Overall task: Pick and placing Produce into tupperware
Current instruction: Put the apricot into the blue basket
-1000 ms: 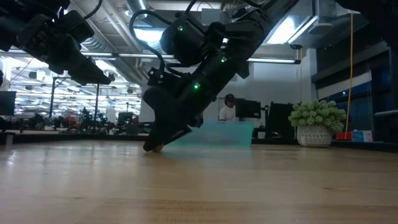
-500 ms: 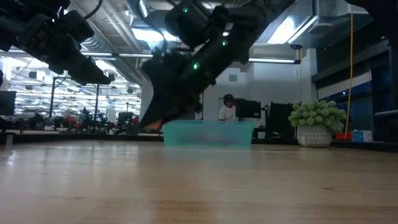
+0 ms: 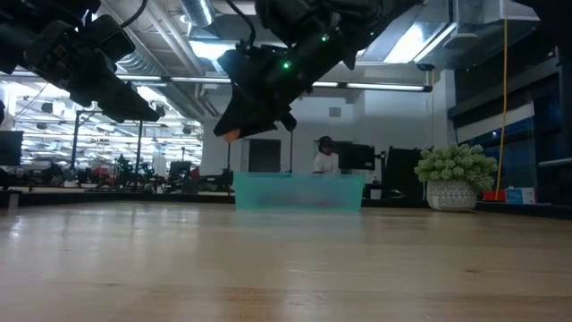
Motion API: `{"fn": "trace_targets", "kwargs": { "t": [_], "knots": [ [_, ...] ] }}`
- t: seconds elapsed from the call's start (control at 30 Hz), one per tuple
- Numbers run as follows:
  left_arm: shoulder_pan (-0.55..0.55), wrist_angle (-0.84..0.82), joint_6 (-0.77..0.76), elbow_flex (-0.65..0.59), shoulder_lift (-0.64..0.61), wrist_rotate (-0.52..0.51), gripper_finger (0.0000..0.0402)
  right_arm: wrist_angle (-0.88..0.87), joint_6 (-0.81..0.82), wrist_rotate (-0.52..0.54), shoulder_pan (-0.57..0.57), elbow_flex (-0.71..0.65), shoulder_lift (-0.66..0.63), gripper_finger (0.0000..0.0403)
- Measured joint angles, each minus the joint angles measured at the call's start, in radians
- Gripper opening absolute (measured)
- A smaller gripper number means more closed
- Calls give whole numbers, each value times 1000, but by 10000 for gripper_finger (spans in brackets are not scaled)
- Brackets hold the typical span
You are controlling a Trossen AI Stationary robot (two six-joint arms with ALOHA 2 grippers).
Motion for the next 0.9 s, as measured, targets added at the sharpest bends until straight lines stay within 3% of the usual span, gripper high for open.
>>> {"fn": "trace_targets", "kwargs": {
  "t": [0.2, 0.37, 0.9],
  "knots": [
    [0, 0, 0, 0, 0, 0, 195, -6, 70, -113, -64, 0, 0, 119],
    [0, 0, 0, 0, 0, 0, 195, -24, 61, -131, -110, 0, 0, 119],
    [0, 0, 24, 0, 0, 0, 195, -454, 48, -158, -320, 196, 4, 118]
  ]
}}
